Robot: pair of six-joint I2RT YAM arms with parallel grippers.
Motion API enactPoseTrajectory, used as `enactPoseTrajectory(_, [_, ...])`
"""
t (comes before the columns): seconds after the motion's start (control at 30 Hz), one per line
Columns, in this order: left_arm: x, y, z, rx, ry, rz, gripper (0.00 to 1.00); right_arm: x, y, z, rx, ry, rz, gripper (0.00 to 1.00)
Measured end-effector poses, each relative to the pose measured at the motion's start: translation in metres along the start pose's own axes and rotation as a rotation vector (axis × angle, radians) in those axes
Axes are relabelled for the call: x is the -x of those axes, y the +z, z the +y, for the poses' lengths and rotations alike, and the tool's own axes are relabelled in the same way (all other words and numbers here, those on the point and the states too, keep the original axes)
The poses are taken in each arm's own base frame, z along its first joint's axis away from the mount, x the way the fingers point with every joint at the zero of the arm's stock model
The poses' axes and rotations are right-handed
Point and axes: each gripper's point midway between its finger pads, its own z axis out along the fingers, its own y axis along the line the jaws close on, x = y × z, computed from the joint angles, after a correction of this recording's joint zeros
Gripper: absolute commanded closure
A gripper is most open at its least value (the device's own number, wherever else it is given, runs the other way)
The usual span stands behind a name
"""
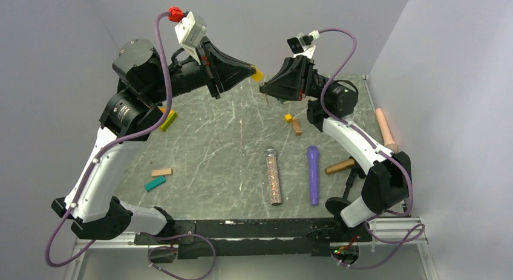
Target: Remove the keys from the keyring
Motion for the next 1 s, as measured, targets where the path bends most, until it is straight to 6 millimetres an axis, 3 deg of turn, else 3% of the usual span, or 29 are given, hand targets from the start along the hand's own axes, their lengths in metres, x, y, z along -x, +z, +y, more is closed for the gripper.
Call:
enactPoseTrajectory(0.23, [-0.003,-0.004,-0.002,0.001,-0.002,0.004,1.00,0.000,0.000,0.000,0.000,-0.007,0.000,0.79])
enactPoseTrajectory(0.8, [-0.004,-0.009,-0.004,0.000,0.001,-0.003,1.00,0.002,0.002,0.000,0.000,-0.022,0.000,1.00])
enactPoseTrajectory(0.9, [-0.004,-0.011,-0.005,0.000,0.002,-0.005,0.95,0.003,0.002,-0.001,-0.004,-0.024,0.000,1.00])
enactPoseTrajectory(1.0, [-0.006,-0.015,-0.005,0.011,0.001,-0.004,0.83,0.002,0.002,-0.004,-0.017,-0.021,0.005,1.00])
